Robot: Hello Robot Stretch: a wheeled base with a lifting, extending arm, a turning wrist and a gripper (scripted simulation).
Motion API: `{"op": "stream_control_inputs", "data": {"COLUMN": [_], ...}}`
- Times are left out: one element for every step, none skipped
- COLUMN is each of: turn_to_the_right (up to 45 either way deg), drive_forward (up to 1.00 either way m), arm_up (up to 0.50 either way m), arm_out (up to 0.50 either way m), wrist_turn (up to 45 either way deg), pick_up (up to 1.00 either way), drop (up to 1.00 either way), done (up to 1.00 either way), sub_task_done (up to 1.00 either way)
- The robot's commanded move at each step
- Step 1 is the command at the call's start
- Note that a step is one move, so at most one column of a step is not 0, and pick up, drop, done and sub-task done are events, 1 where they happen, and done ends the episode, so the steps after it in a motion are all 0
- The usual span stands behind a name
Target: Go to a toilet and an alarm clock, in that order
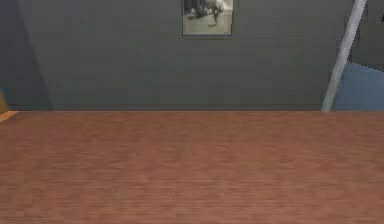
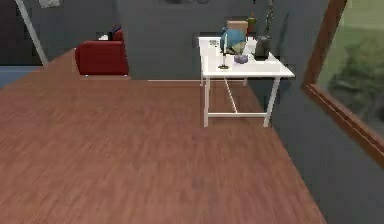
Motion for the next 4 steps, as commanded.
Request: {"op": "stream_control_inputs", "data": {"turn_to_the_right": [45.0,18.0,0.0,-45.0], "drive_forward": [0.0,0.0,0.25,0.0], "arm_up": [0.0,0.0,0.0,0.0], "arm_out": [0.0,0.0,0.0,0.0], "wrist_turn": [0.0,0.0,0.0,0.0], "pick_up": [0.0,0.0,0.0,0.0], "drop": [0.0,0.0,0.0,0.0], "done": [0.0,0.0,0.0,0.0], "sub_task_done": [0.0,0.0,0.0,0.0]}}
